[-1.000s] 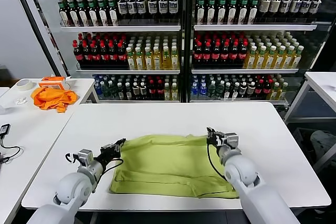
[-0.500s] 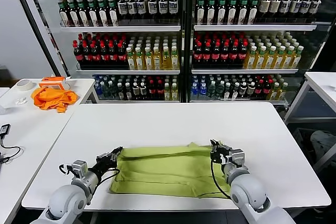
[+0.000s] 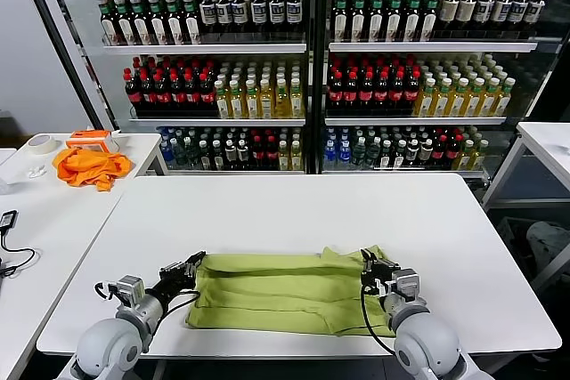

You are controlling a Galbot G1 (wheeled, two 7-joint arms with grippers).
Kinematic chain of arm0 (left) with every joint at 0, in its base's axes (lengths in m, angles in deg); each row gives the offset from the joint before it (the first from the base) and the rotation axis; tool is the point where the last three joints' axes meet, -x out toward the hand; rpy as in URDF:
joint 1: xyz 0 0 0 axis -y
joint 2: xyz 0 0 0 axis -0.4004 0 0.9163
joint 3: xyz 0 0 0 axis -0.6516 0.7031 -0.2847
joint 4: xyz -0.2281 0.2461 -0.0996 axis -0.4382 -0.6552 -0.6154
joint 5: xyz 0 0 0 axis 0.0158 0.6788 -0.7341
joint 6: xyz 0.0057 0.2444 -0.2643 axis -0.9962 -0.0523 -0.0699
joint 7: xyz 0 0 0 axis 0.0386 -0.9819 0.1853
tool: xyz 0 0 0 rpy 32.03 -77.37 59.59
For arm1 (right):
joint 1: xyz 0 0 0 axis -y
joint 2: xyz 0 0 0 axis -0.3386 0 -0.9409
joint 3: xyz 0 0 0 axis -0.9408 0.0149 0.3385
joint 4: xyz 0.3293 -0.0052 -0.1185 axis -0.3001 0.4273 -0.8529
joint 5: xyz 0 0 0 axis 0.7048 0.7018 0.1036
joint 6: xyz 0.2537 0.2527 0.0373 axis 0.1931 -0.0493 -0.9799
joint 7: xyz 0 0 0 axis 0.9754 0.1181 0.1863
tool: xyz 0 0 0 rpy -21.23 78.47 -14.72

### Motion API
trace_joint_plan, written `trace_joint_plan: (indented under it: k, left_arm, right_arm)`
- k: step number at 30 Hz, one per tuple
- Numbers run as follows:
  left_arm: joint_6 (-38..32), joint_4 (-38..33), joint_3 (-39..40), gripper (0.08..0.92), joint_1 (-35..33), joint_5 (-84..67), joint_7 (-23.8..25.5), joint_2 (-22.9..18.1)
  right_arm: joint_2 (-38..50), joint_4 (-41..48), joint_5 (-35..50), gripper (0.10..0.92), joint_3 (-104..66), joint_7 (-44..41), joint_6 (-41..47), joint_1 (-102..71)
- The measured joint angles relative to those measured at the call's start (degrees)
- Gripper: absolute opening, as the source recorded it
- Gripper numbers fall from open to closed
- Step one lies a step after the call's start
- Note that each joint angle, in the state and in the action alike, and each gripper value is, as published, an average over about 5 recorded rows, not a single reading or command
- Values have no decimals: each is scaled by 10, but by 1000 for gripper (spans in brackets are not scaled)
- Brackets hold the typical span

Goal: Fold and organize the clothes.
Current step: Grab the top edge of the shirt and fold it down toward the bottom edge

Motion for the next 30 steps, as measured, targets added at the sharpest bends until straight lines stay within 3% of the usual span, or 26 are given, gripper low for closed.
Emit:
trace_joint_plan:
  k: [20,24,30]
  left_arm:
    - [10,-2,-1,91,-17,13,-2,0]
    - [9,-1,0,168,-20,17,-1,-2]
    - [1,-14,-7,341,-25,13,-7,-2]
  right_arm:
    - [3,-34,-44,111,-3,-7,-14,-59]
    - [4,-40,-56,138,-3,-9,-17,-74]
    - [11,-52,-67,297,-11,-8,-17,-91]
